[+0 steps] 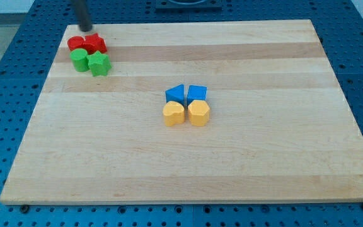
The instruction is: Place the red blocks to the horizontal right of the green blocks
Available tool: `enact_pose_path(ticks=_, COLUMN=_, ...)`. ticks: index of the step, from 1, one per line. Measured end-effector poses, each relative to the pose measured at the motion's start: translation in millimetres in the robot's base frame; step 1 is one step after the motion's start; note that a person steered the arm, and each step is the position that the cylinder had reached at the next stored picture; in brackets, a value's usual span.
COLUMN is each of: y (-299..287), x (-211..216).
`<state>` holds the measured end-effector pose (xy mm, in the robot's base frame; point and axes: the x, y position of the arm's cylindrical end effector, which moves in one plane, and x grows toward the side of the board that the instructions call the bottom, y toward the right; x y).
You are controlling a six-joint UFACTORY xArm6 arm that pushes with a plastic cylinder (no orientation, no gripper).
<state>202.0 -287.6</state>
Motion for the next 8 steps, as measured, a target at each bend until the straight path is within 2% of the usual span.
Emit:
enact_pose_path(ticks=1, y=-16.5, x=5.8)
enact_pose_path(ticks=3, y=-10.9, x=70.3)
enact_pose_path(ticks=4, y=3.7, x=87.1)
enact_pose_path(ticks=5, y=56.3, x=87.1)
enact_pose_path(ticks=6, y=75.2, x=86.9)
enact_pose_path(ticks=8, y=56.4, x=86.6)
